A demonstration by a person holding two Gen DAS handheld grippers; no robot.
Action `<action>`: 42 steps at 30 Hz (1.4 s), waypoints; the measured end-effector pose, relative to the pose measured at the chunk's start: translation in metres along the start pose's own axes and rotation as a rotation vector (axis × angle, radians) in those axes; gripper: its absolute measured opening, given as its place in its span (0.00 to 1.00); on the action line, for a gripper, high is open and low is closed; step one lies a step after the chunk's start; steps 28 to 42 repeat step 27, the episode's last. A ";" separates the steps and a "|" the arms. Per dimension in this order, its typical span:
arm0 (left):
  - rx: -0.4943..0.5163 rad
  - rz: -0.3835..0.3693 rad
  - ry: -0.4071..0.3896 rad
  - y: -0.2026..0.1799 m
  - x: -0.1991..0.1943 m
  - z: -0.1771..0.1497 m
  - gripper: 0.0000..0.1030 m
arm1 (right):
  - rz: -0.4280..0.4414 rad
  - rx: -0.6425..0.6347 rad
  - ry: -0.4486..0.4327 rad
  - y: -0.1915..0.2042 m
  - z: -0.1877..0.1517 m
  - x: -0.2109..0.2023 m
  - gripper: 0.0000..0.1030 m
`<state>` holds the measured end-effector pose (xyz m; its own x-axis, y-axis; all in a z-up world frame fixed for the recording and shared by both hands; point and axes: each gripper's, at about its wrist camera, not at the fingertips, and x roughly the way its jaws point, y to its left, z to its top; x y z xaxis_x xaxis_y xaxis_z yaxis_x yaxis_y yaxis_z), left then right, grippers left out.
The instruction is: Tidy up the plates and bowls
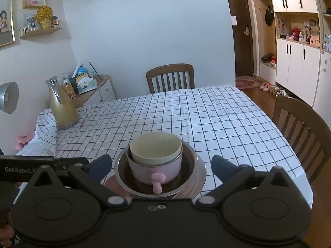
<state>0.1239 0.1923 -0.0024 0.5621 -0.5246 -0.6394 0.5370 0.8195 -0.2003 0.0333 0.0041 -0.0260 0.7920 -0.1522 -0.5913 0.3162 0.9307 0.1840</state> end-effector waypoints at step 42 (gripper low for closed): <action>-0.006 -0.009 0.034 0.003 0.008 -0.001 1.00 | -0.016 0.017 0.015 0.002 -0.003 0.002 1.00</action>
